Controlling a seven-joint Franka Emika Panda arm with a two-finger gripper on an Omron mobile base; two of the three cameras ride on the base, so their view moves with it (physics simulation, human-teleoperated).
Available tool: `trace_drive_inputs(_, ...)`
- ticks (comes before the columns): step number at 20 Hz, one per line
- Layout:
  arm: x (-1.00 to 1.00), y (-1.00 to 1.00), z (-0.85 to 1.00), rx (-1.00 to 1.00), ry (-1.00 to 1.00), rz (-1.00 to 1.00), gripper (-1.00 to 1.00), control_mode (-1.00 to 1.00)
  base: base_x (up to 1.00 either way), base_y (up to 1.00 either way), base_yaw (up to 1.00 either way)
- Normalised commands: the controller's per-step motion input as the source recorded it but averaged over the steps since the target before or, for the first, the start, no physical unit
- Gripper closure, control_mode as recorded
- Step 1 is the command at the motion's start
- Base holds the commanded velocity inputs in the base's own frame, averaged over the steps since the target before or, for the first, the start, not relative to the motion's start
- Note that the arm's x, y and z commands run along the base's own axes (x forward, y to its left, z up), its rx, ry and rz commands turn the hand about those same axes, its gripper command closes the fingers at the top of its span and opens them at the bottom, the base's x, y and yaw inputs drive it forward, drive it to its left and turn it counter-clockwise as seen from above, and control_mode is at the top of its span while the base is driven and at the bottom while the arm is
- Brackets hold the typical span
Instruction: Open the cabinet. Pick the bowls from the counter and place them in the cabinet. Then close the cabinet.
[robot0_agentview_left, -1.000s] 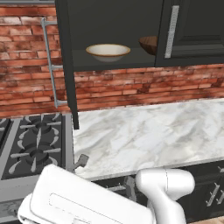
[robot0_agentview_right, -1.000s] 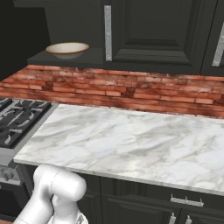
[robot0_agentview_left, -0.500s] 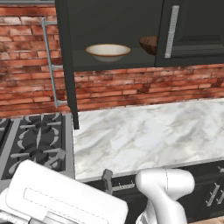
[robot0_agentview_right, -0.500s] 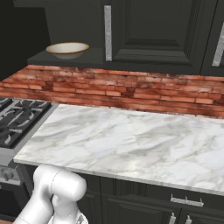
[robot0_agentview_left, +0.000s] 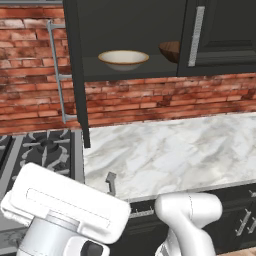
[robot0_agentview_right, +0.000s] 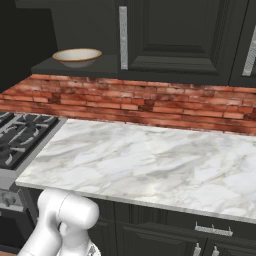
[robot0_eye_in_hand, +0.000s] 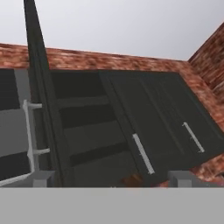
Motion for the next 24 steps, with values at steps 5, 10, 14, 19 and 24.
trace_drive_inputs(5, 0.30, 0.00, 0.00, -0.14, 0.00, -0.09, -1.00, -1.00, 0.00, 0.00, 0.00)
trace_drive_inputs(10, 0.19, -0.03, 0.00, -0.10, 0.00, -0.10, -1.00, -1.00, 0.00, 0.00, 0.00)
trace_drive_inputs(14, 0.24, 0.00, 0.00, -0.14, 0.00, -0.13, -1.00, -1.00, 0.00, 0.00, 0.00)
trace_drive_inputs(19, 0.22, 0.01, 0.00, -0.19, 0.03, -0.17, -1.00, -1.00, 0.00, 0.00, 0.00)
trace_drive_inputs(24, 0.14, 0.00, 0.00, -0.15, 0.15, -0.17, -1.00, -1.00, 0.00, 0.00, 0.00)
